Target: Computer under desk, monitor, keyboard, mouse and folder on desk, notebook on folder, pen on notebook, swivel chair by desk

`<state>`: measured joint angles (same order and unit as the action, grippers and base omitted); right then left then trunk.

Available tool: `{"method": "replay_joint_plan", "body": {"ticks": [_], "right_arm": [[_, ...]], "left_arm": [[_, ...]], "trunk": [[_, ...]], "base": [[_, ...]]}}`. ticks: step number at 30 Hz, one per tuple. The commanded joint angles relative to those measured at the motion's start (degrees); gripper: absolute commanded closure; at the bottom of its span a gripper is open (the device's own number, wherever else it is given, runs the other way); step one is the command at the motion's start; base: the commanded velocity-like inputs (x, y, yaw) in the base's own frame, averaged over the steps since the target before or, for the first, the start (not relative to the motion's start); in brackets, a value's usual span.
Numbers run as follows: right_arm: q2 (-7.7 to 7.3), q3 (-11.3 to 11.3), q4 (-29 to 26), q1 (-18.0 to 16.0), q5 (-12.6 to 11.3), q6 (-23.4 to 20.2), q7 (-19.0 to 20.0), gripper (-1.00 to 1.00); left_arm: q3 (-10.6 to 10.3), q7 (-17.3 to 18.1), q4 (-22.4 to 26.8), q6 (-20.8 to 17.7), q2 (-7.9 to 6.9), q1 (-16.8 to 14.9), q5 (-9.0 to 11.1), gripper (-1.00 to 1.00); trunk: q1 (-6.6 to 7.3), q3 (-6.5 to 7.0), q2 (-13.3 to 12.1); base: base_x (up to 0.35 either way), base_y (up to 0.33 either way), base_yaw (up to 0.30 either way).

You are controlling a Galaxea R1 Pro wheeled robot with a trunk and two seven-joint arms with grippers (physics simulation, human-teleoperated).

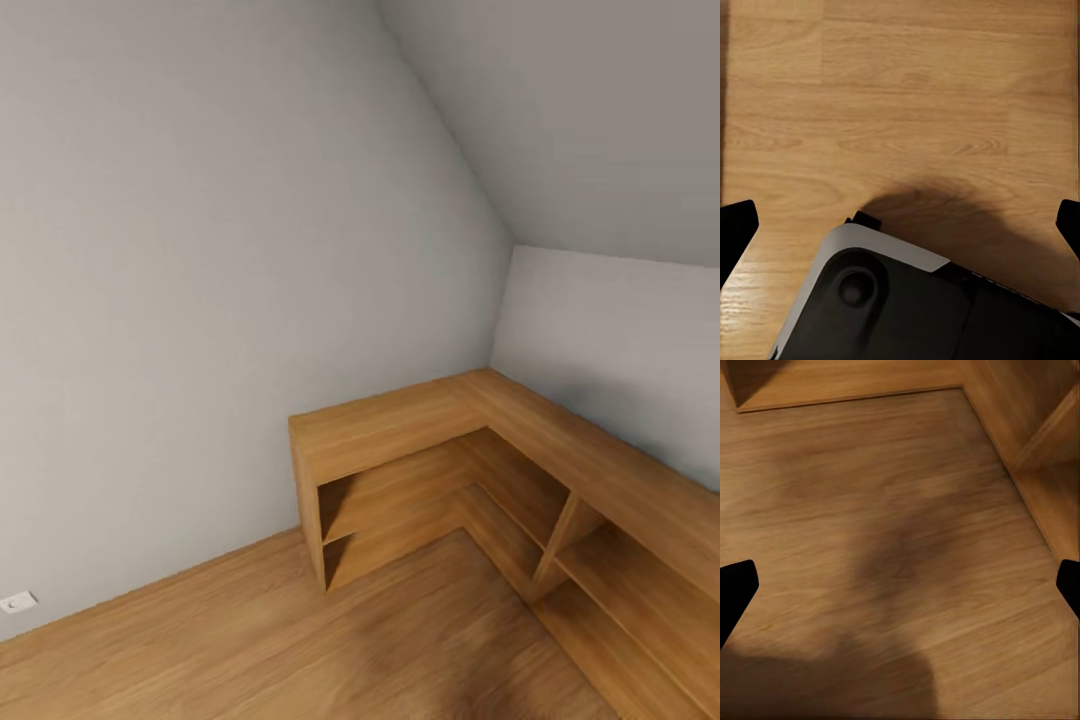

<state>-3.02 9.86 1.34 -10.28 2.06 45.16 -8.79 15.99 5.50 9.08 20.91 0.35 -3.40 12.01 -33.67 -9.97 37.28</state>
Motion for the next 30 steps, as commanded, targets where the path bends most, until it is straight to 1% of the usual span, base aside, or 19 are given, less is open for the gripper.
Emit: {"method": "replay_joint_plan", "body": {"ticks": [1, 22, 30], "right_arm": [[0.07, 0.47, 0.14, -0.07, 0.22, 0.12, -0.56, -1.00], [0.52, 0.42, 0.07, 0.01, 0.08, -0.07, -0.56, -1.00], [1.01, 0.36, 0.07, 0.00, 0.05, -0.07, -0.61, -1.00]], "left_arm": [[0.32, 0.50, -0.03, 0.08, 0.01, -0.03, 0.61, -1.00], [0.43, 0.30, -0.03, 0.05, 0.00, -0.02, 0.66, -1.00], [0.36, 0.38, -0.03, 0.01, 0.01, -0.03, 0.64, -1.00]], "trunk": [[-0.02, -0.09, 0.08], [-0.02, -0.09, 0.08], [-0.02, -0.09, 0.08]], "base": [[0.000, 0.000, -0.288], [0.000, 0.000, -0.294], [0.000, 0.000, -0.300]]}}
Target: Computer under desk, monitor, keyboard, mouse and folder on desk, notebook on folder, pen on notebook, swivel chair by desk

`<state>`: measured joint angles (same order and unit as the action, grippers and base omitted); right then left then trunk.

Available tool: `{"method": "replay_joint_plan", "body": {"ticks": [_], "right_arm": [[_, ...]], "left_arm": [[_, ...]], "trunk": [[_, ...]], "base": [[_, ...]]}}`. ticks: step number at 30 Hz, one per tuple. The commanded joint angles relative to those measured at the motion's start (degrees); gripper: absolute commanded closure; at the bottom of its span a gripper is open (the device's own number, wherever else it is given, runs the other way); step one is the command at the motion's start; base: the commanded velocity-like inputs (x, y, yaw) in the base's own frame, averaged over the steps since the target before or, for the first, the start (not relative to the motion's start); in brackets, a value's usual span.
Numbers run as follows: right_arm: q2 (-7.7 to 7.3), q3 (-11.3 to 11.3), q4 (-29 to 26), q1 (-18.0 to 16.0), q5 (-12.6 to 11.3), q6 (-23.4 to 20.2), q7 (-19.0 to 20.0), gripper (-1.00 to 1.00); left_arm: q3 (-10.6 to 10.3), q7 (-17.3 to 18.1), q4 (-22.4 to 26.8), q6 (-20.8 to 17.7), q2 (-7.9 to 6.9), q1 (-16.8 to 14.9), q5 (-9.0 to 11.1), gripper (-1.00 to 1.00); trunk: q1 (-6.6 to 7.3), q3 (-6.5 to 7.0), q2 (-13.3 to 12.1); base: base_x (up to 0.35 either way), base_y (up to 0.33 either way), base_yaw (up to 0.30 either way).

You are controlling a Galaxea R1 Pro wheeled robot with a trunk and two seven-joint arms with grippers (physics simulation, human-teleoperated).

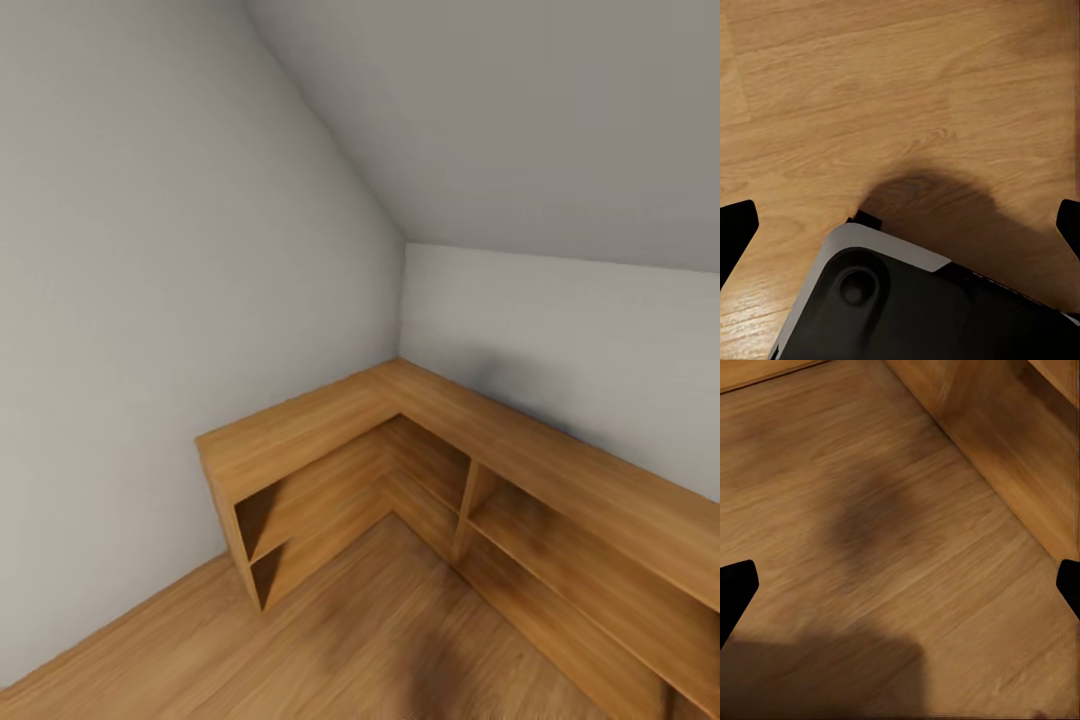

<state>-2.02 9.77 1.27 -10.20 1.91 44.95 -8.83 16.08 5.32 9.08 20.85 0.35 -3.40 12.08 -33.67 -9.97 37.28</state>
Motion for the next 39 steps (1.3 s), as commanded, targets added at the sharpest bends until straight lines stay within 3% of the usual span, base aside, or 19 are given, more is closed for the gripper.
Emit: {"method": "replay_joint_plan", "body": {"ticks": [1, 21, 39], "right_arm": [[0.03, 0.47, 0.14, -0.07, 0.20, 0.14, -0.57, -1.00], [0.03, 0.19, 0.13, -0.07, 0.20, 0.14, -0.66, -1.00], [-0.10, 0.16, 0.13, -0.08, 0.20, 0.13, -0.75, -1.00]], "left_arm": [[0.28, 0.56, -0.02, 0.09, 0.01, -0.02, 0.57, -1.00], [0.27, 0.68, -0.85, 0.15, -0.11, -0.02, 0.61, -1.00], [0.27, 0.93, -1.10, 0.16, 0.09, -0.02, 0.49, -1.00]], "trunk": [[-0.02, -0.09, 0.08], [-0.02, -0.72, 0.08], [-0.02, -1.62, 0.08]], "base": [[0.000, 0.000, -0.300], [0.000, 0.006, -0.278], [0.130, 0.222, -0.260]]}}
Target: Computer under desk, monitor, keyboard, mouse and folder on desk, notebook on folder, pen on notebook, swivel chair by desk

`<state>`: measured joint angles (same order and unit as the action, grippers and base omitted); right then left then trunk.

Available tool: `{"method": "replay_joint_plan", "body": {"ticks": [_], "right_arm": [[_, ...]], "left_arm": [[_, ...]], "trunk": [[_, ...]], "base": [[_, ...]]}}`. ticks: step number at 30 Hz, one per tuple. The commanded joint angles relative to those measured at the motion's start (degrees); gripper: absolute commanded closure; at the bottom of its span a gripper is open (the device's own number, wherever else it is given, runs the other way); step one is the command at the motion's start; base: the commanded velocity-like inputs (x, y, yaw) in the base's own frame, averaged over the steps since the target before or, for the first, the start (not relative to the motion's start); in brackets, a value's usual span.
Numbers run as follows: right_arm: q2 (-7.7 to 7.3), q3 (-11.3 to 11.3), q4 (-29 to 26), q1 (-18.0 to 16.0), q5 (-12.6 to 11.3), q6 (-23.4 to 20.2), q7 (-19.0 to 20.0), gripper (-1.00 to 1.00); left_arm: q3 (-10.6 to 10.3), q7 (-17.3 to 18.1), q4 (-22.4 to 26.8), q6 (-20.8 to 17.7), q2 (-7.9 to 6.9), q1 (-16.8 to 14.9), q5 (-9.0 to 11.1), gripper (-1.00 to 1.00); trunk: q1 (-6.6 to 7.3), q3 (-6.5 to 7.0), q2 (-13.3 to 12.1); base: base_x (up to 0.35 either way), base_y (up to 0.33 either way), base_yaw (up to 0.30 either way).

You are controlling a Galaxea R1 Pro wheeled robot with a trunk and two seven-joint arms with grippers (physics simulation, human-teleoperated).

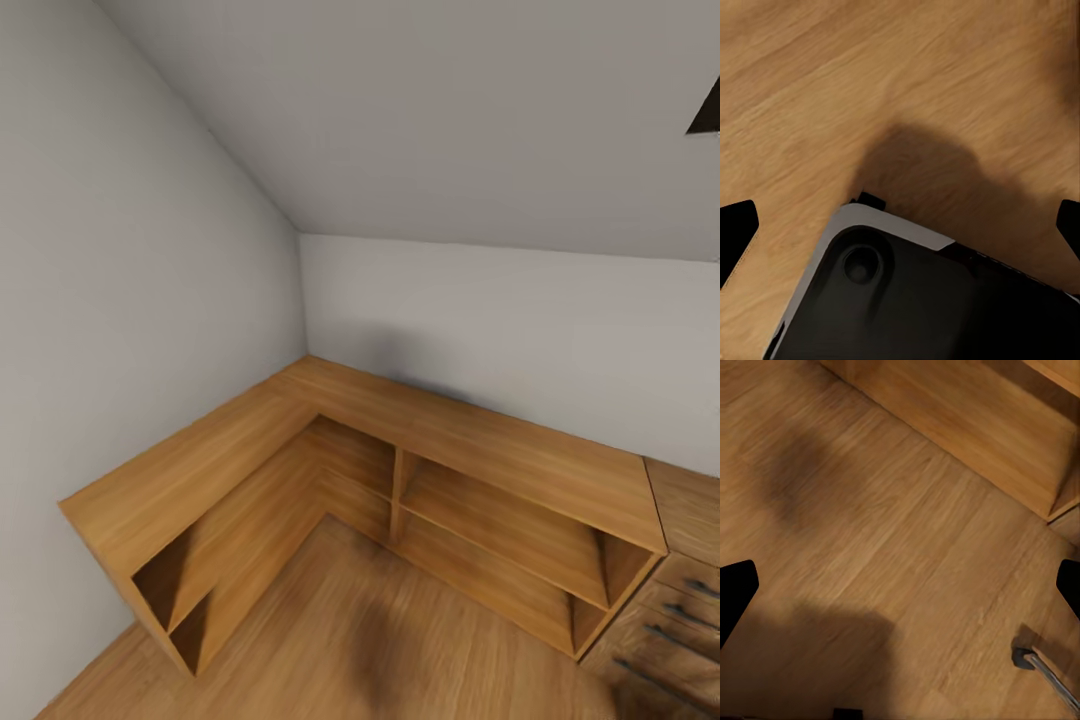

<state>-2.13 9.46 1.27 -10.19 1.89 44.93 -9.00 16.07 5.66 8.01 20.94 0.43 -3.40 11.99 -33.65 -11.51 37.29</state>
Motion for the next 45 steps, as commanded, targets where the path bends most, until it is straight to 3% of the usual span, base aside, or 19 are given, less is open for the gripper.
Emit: {"method": "replay_joint_plan", "body": {"ticks": [1, 20, 33, 45], "right_arm": [[-0.02, 0.47, 0.13, -0.09, 0.22, 0.15, -0.58, -1.00], [0.03, 0.55, 0.13, -0.08, 0.23, 0.06, -0.58, -1.00], [-0.05, 0.52, 0.13, -0.09, 0.28, -0.01, -0.65, -1.00], [-0.08, 0.49, 0.13, -0.06, 0.29, -0.02, -0.66, -1.00]], "left_arm": [[0.28, 0.60, -0.21, 0.06, 0.01, -0.03, 0.58, -1.00], [0.20, 0.59, -1.15, 0.06, 0.01, -0.01, 0.58, -1.00], [0.20, 0.59, -1.16, 0.06, 0.04, -0.03, 0.58, -1.00], [0.19, 0.66, -1.16, 0.06, 0.08, -0.03, 0.58, -1.00]], "trunk": [[-0.04, -0.14, 0.07], [-0.04, -1.05, 0.07], [-0.04, -1.11, 0.07], [-0.04, -0.91, 0.07]], "base": [[0.273, 0.185, -0.251], [0.091, 0.050, -0.199], [0.001, 0.001, -0.030], [0.000, 0.062, -0.207]]}}
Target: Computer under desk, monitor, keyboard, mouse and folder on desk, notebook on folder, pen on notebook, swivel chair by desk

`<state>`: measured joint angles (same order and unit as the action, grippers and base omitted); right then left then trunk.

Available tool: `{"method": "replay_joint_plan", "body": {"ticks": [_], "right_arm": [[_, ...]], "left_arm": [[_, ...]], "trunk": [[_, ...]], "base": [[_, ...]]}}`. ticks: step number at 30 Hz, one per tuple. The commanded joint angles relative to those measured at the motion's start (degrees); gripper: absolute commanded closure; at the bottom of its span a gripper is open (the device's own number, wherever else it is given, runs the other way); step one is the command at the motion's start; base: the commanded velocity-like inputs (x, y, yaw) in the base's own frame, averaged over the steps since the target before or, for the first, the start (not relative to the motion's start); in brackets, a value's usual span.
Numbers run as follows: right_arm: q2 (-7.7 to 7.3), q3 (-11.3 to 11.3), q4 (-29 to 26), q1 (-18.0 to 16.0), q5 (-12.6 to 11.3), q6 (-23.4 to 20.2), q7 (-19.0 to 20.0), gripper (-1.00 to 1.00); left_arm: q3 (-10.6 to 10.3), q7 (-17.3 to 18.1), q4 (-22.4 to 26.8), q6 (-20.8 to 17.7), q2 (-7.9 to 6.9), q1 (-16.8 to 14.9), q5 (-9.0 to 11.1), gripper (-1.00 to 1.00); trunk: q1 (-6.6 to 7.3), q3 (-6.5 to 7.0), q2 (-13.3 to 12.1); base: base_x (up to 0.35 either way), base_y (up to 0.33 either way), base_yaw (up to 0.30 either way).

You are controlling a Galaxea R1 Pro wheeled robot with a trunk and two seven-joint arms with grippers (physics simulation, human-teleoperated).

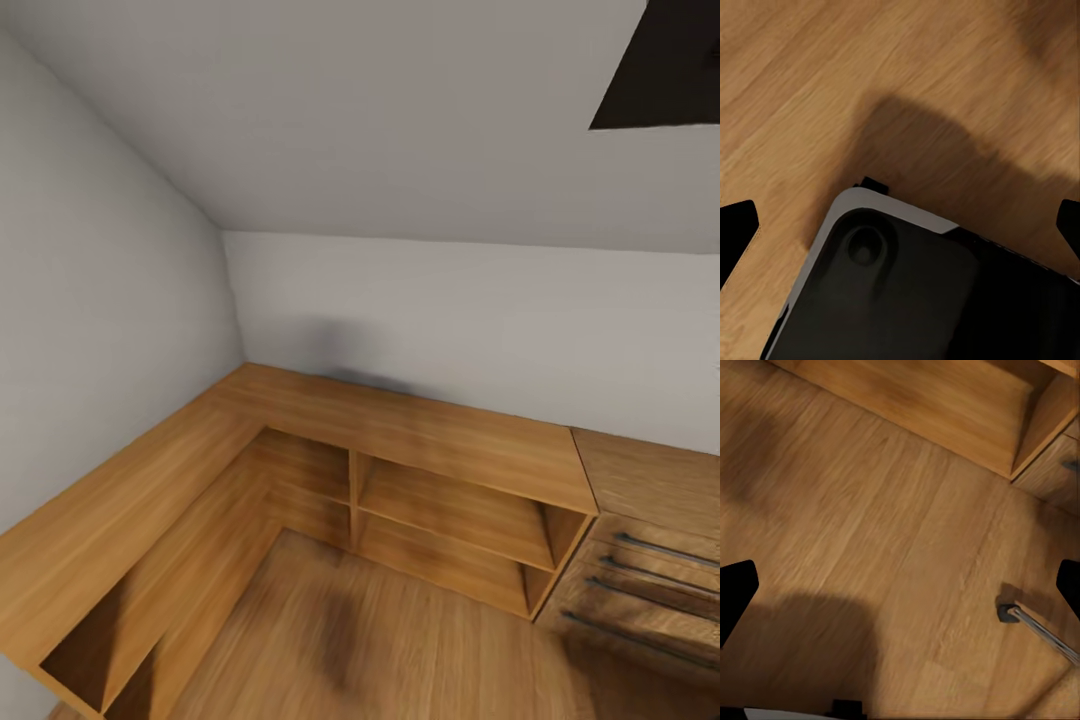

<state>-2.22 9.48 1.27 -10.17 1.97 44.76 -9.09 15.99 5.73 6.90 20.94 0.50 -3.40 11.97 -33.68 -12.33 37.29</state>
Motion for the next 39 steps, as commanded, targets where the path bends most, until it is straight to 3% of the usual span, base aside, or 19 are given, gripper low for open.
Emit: {"method": "replay_joint_plan", "body": {"ticks": [1, 17, 39], "right_arm": [[0.01, 0.48, 0.14, -0.07, 0.21, 0.15, -0.58, -1.00], [0.03, 0.53, 0.14, -0.11, 0.19, 0.15, -0.58, -1.00], [-0.05, 0.45, 0.14, -0.09, 0.15, 0.15, -0.58, -1.00]], "left_arm": [[0.27, 0.59, -0.04, 0.07, 0.01, -0.03, 0.60, -1.00], [0.27, 0.60, -0.12, -0.02, 0.03, -0.03, 0.60, -1.00], [0.27, 0.60, -0.13, -0.08, 0.03, -0.02, 0.60, -1.00]], "trunk": [[-0.01, -0.06, 0.07], [-0.01, 0.26, 0.07], [-0.01, 0.68, 0.07]], "base": [[0.000, 0.222, -0.243], [0.000, 0.259, -0.249], [0.000, 0.022, -0.252]]}}
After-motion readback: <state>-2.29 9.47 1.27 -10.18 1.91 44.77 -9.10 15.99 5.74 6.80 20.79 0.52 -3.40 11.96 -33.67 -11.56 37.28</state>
